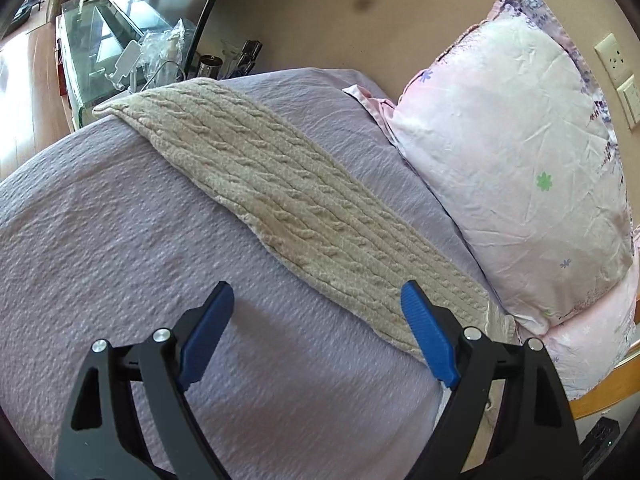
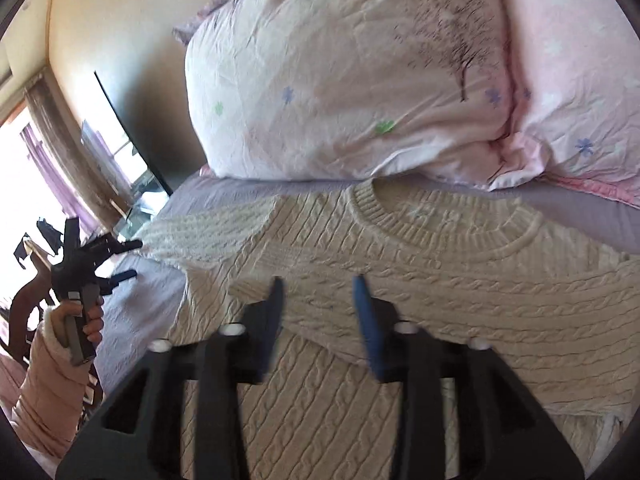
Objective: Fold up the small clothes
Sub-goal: 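Grasp the sweater side edge with the left tool and fold it inward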
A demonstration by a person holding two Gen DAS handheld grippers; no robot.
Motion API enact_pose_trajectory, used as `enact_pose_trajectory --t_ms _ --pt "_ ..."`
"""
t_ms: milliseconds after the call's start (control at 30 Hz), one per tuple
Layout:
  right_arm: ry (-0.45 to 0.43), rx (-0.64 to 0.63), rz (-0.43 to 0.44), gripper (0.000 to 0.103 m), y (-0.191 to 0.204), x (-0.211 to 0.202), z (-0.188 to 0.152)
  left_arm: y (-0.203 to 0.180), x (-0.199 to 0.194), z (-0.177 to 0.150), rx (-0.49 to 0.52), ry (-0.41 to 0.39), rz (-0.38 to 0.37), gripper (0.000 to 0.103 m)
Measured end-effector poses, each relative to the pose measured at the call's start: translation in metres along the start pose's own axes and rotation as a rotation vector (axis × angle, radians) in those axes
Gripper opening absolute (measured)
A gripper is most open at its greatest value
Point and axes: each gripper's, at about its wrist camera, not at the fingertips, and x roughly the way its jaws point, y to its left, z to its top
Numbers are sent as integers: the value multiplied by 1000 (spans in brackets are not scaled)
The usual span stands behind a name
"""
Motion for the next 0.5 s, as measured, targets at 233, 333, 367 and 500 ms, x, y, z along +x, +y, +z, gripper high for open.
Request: enact_pose_trajectory --t_ms 233,333,367,500 --pt "-121 104 -76 88 -56 -73 -3 22 8 30 -127 -4 -39 63" --pt "-118 124 -101 88 -71 -83 -11 50 12 52 -235 -1 -80 43" --pt "-126 129 -108 88 -75 -87 -14 61 13 59 -277 -1 -90 34" --pt "-134 125 -122 88 -82 -93 -23 91 9 82 -359 -24 -49 20"
